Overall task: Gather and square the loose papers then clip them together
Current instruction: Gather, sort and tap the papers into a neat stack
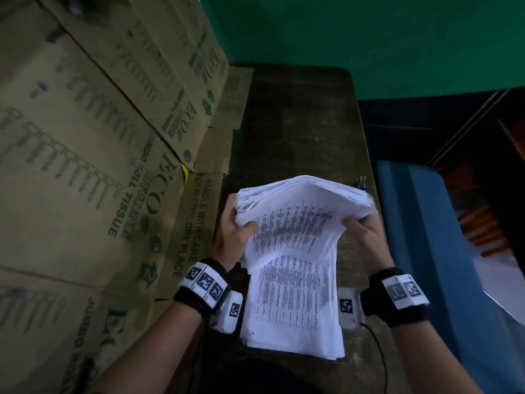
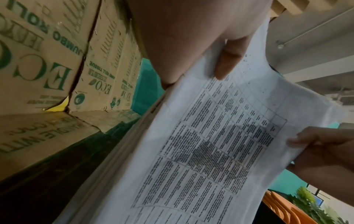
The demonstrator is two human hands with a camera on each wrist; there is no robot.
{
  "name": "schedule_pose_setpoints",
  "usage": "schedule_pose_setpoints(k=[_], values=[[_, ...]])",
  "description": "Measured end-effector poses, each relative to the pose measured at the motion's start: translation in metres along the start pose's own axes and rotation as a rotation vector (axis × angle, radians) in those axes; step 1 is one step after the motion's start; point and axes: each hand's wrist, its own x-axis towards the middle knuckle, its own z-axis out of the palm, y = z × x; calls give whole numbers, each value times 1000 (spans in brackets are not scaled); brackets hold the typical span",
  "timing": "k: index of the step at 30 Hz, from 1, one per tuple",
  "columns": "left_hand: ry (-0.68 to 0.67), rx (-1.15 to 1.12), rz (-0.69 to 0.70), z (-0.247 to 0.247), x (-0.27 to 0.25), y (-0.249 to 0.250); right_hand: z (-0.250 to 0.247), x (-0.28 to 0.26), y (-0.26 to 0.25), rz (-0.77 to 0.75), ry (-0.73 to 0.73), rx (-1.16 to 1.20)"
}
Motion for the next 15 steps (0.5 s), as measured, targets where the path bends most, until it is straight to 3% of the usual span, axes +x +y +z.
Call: schedule_pose_setpoints(k=[5,9,13,15], values=[[15,34,-17,-12,2,-3,5,6,-7,-42,6,-2],[-19,61,-138,-18,-1,-8,3,-1,-2,-11,-164,3],[76,114,-45,-1,3,2,16,-2,5,-61,98,-78],[131,89,-1,-1,2,2,10,-5,7,-72,111,-77]])
